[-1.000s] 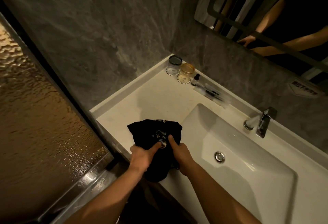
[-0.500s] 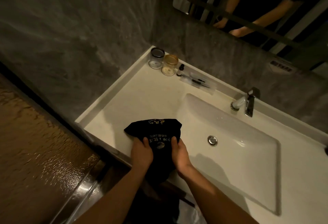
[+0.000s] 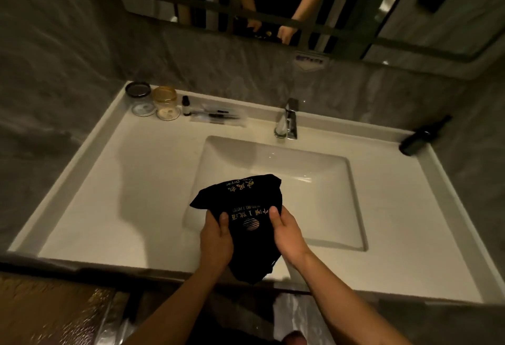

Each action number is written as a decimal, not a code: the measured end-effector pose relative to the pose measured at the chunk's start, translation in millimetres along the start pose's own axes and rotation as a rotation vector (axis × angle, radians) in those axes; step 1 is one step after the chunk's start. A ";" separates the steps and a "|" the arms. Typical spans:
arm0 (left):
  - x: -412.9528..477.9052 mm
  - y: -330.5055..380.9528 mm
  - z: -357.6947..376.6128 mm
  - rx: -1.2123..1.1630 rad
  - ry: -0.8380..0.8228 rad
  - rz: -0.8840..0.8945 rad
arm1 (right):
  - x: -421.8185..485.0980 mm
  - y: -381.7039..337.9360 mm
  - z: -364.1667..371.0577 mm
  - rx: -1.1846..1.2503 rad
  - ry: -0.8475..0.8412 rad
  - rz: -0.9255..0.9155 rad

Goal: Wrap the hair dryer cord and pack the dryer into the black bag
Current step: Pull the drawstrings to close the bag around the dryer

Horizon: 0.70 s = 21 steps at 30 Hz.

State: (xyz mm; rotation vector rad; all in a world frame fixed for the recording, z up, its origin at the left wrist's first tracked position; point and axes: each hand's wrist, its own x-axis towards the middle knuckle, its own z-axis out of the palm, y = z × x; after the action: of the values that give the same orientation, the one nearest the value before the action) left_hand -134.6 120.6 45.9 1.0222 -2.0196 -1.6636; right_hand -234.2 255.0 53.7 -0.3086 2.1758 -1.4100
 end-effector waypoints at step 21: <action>-101.2 113.8 369.8 0.077 -0.360 0.228 | -45.8 111.1 -393.2 0.104 0.263 0.113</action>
State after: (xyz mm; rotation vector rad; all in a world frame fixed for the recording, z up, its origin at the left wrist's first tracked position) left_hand -342.7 460.9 75.1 0.5132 -2.3378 -1.7527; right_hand -398.5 629.8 93.3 0.0404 2.2743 -1.5659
